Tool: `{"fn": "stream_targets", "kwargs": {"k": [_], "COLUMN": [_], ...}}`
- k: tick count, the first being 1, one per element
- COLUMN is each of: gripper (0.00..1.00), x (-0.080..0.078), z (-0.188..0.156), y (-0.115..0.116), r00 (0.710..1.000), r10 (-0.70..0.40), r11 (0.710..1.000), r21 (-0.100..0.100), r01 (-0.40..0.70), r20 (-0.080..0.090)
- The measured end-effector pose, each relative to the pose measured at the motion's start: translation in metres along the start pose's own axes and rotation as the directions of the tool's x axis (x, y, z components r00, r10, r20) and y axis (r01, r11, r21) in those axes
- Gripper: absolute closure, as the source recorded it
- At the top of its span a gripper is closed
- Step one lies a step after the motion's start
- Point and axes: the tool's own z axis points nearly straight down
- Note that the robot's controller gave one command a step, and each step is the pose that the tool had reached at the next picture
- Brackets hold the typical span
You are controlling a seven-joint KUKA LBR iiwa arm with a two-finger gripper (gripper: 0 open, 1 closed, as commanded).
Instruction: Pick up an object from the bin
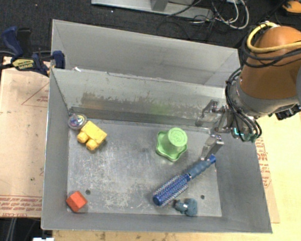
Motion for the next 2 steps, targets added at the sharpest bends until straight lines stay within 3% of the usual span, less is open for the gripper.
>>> {"fn": "stream_targets", "kwargs": {"k": [1, 2], "gripper": [0.00, 0.00], "x": [0.041, 0.051], "z": [0.166, 0.140], "y": [-0.031, 0.014], "r00": [0.890, 0.804], "r10": [-0.456, -0.595], "r11": [0.890, 0.804], "r21": [0.006, 0.004], "r01": [0.456, 0.595], "r20": [0.016, 0.009]}}
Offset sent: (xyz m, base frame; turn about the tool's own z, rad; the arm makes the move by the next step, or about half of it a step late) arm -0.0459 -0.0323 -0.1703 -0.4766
